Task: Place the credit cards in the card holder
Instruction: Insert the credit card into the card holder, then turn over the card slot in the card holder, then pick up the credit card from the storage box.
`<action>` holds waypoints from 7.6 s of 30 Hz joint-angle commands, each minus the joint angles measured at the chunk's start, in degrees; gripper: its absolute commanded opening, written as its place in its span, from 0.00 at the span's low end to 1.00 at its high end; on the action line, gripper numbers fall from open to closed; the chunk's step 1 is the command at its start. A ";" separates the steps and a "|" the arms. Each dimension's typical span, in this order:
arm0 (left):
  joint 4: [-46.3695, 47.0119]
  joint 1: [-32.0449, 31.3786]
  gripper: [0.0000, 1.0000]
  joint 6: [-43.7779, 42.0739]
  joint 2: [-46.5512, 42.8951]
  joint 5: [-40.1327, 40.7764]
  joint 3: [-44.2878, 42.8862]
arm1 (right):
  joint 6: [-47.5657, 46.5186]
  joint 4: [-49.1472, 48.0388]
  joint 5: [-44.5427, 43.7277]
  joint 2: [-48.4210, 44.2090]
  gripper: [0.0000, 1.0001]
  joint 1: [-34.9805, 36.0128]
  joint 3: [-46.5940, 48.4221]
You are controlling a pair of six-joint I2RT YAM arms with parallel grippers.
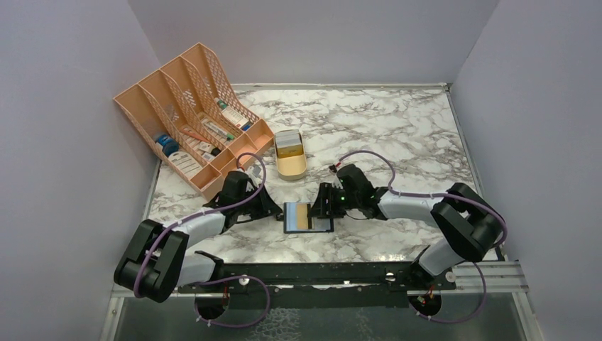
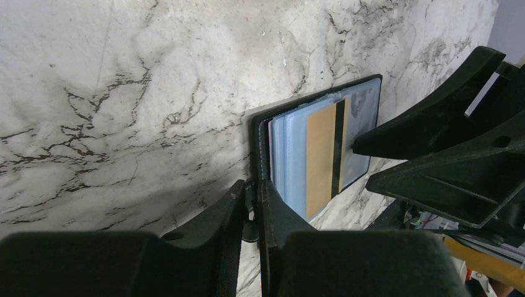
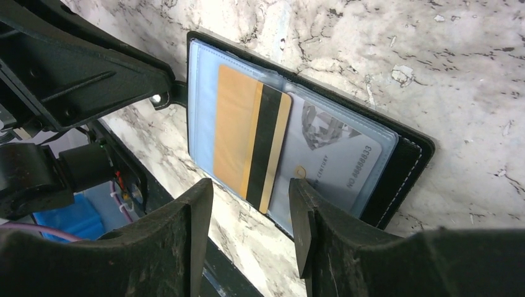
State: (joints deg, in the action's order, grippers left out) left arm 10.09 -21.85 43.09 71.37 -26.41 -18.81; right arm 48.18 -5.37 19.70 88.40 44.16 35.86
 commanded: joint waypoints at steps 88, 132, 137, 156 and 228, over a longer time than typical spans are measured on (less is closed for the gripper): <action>3.82 -2.15 0.49 1.38 7.57 -0.96 -5.99 | -2.65 -9.94 -0.39 10.62 0.19 3.28 3.21; 7.37 -8.75 0.49 8.85 2.33 -4.94 -6.63 | -3.58 -6.08 -5.20 8.08 0.16 3.29 2.82; 6.36 -9.65 0.49 8.69 1.48 -4.06 -7.09 | -3.29 -6.55 -4.49 9.11 0.16 3.28 2.44; 4.33 -12.37 0.49 7.58 3.55 -1.96 -10.69 | -5.64 1.88 -11.52 0.16 0.24 3.30 2.28; -29.95 -10.11 0.68 -23.99 -6.57 27.50 -29.46 | -14.19 11.96 -15.64 -11.62 0.44 3.26 13.09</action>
State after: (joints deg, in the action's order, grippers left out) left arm -14.17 -33.85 31.68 62.50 -3.05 -42.61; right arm 36.29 6.46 4.86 75.83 47.20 46.52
